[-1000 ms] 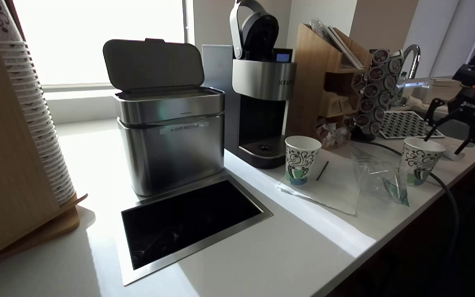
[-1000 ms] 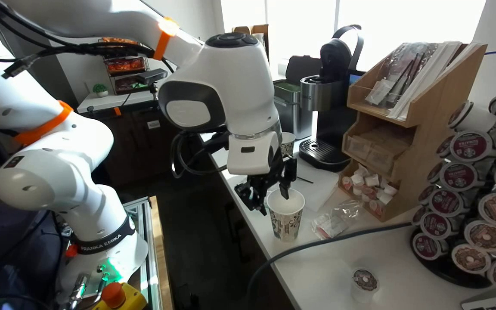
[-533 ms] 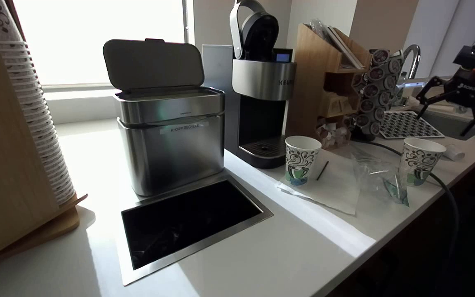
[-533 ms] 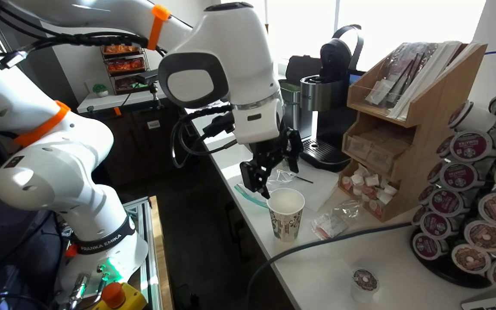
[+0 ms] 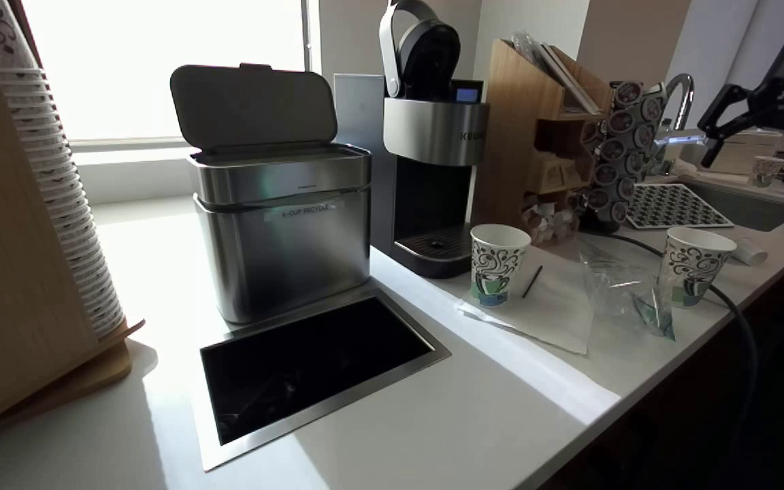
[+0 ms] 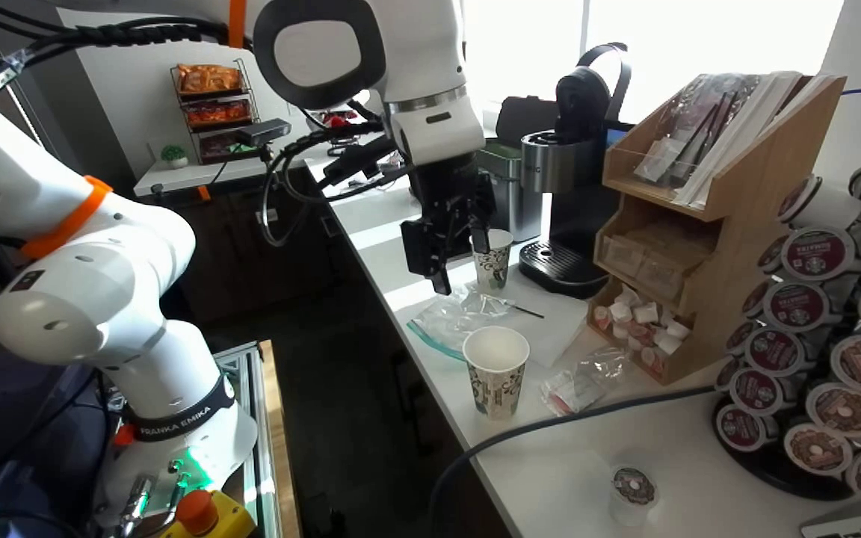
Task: Remove the cup from the stack
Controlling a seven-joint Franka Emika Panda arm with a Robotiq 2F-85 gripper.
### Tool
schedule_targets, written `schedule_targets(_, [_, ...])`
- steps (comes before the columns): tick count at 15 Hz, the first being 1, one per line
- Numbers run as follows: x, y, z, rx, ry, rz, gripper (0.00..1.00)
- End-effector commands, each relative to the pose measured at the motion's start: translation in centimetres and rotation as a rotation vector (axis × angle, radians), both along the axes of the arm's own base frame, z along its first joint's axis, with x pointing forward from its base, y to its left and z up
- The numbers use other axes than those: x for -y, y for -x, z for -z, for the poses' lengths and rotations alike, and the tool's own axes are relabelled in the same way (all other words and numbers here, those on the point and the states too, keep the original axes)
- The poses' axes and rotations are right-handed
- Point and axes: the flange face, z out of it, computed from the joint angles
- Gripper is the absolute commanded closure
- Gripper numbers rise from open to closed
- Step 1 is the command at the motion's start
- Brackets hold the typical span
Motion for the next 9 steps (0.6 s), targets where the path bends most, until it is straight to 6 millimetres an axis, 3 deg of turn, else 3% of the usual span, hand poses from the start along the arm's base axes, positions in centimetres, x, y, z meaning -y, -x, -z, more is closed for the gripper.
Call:
schedule_targets(1, [-1.2, 0.7, -1.9, -0.055, 0.024, -0.106, 0.00])
schedule_targets(9, [-3.9, 0.1, -3.3, -0.100, 0.094, -0.281, 0.00])
